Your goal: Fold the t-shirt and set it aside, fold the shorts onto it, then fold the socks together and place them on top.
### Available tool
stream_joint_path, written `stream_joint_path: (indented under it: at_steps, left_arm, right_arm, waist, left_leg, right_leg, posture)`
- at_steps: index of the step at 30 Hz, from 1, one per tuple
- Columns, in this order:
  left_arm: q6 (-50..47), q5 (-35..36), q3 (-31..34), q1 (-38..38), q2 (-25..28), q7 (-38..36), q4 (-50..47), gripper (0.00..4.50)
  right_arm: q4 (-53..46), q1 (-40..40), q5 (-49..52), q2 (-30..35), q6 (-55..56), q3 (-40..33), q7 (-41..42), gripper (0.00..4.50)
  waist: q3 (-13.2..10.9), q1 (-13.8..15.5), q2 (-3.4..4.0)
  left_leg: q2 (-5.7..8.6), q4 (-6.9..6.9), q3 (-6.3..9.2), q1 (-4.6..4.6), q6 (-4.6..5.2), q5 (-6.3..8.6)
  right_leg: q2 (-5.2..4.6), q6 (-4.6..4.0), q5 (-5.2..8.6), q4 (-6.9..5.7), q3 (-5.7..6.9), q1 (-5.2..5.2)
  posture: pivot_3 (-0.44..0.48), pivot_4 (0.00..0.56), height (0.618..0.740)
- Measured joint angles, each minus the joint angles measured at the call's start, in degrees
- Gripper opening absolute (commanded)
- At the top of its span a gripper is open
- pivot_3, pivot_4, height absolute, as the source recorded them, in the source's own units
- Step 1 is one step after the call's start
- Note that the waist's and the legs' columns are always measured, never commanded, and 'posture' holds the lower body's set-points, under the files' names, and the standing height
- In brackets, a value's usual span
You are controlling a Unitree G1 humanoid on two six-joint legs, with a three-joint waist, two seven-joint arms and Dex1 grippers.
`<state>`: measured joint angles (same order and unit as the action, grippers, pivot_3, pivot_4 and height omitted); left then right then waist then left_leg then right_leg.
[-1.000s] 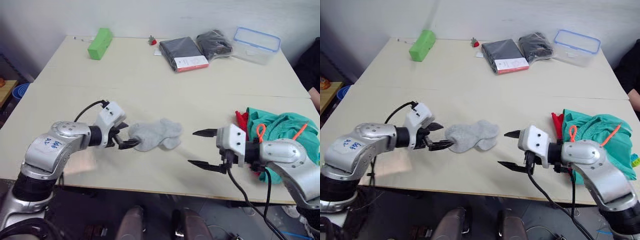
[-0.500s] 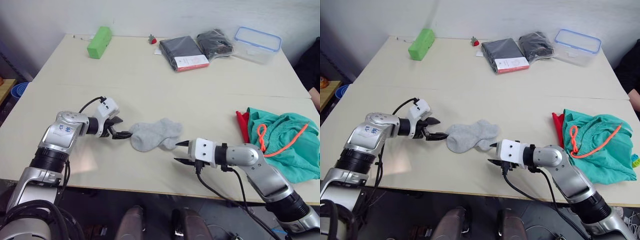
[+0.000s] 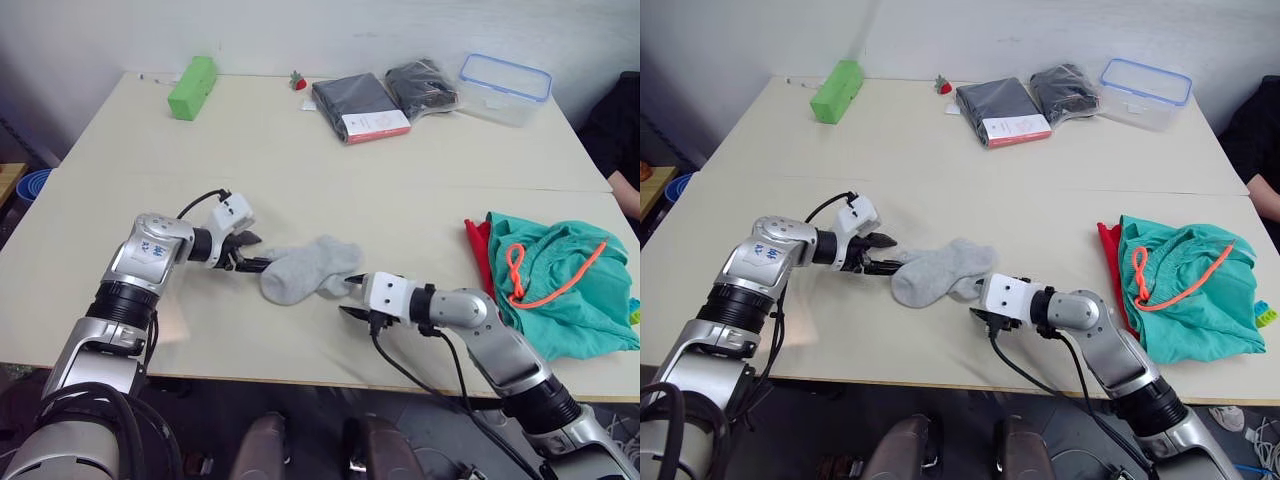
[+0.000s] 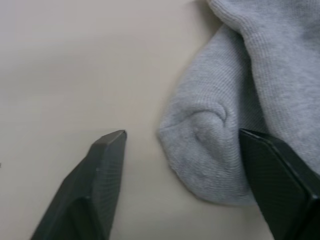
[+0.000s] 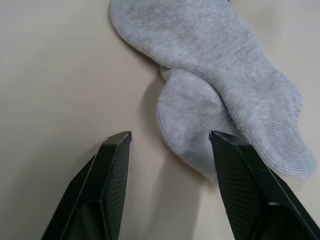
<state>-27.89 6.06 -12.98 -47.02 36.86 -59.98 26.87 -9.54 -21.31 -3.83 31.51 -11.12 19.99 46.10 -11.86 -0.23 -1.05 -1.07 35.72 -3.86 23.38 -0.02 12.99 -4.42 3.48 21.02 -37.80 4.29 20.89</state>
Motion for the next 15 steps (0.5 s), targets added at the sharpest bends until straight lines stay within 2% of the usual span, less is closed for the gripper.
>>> stream_joint_path:
  at_steps: [3,6,8,15]
  left_arm:
    - [0.0,-0.4,-0.2,0.2,0.0,-1.6,-0.2,1.71]
    - [-0.2,-0.7,-0.6,1.3,0.2,-3.1,-2.3,0.67]
    - [-0.2,-0.8,-0.6,2.1,0.3,-3.5,-3.7,0.11]
    - [-0.3,-1.7,-1.2,4.3,2.0,-5.3,-8.4,0.05]
  right_arm:
    - [0.9,-0.2,-0.7,-0.4,0.6,0.0,-0.2,1.24]
    - [1.4,-0.3,-1.2,-0.4,1.0,0.0,-0.3,0.09]
    - [1.4,-0.3,-1.4,-0.4,1.1,-0.1,-0.3,0.00]
    - [2.1,-0.2,-0.2,2.5,4.3,-1.1,3.2,0.00]
  waist:
    - [0.0,0.0,0.00]
    - [0.0,0.0,0.00]
    - [0.0,0.0,0.00]
    - [0.0,-0.1,0.00]
  left_leg:
    - [0.00,0.01,0.00,0.00,0.00,0.00]
    - [0.00,0.01,0.00,0.00,0.00,0.00]
    - [0.00,0.01,0.00,0.00,0.00,0.00]
    - [0.00,0.02,-0.01,-0.04,0.04,0.03]
  right_leg:
    - [0.00,0.00,0.00,-0.01,-0.01,0.00]
    - [0.00,0.00,0.00,-0.02,-0.02,0.00]
    - [0.00,0.00,0.00,-0.03,-0.03,0.00]
    - [0.00,0.00,0.00,-0.02,-0.03,-0.04]
  posture:
    - [0.000,0.150,0.740]
    - [0.000,0.150,0.740]
    - [0.000,0.150,0.740]
    - [0.000,0.150,0.740]
